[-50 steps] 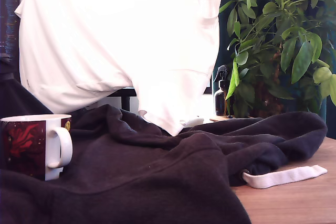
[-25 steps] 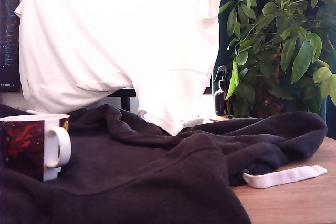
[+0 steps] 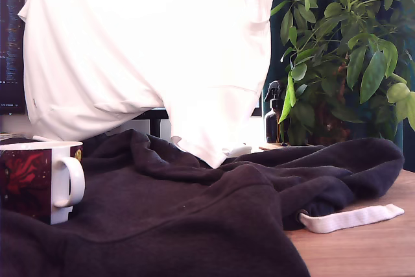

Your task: Pick the grey coffee capsule and place it inside the red coffee cup

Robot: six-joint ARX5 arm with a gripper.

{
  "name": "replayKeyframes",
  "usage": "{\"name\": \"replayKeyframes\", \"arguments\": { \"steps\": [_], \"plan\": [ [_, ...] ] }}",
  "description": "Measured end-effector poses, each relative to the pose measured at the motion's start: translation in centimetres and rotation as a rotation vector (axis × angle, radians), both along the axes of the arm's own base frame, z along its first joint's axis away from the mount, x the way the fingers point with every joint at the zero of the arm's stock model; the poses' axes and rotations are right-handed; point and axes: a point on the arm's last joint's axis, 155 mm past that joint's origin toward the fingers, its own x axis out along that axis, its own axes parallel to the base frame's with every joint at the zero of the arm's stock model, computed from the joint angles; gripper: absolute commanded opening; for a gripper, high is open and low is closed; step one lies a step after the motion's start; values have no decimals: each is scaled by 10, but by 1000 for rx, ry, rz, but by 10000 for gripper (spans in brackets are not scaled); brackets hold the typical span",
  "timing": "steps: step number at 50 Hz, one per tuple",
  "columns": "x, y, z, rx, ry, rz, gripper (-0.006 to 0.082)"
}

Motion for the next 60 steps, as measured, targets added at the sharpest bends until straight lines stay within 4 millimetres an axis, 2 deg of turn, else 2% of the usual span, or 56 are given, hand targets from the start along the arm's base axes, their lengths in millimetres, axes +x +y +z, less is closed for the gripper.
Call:
{"name": "replayKeyframes", "arguments": {
  "steps": [4, 9, 14, 22, 26, 30, 36, 48, 52, 60],
  "plan": [
    [1, -8, -1, -40, 9, -35, 161],
    [-1, -21, -3, -125, 26, -93, 161],
    [-4, -44, -3, -196, 39, -194, 161],
    [-20, -94, 2, -296, 72, -440, 162],
    [-32, -114, 11, -347, 81, -549, 166],
    [-43, -126, 22, -359, 73, -620, 166],
    [-57, -136, 33, -376, 84, -673, 169],
    [-79, -146, 31, -348, 152, -660, 204],
    [-83, -146, 25, -321, 183, -636, 204],
    [-91, -150, 0, -261, 276, -612, 204]
  ]
}}
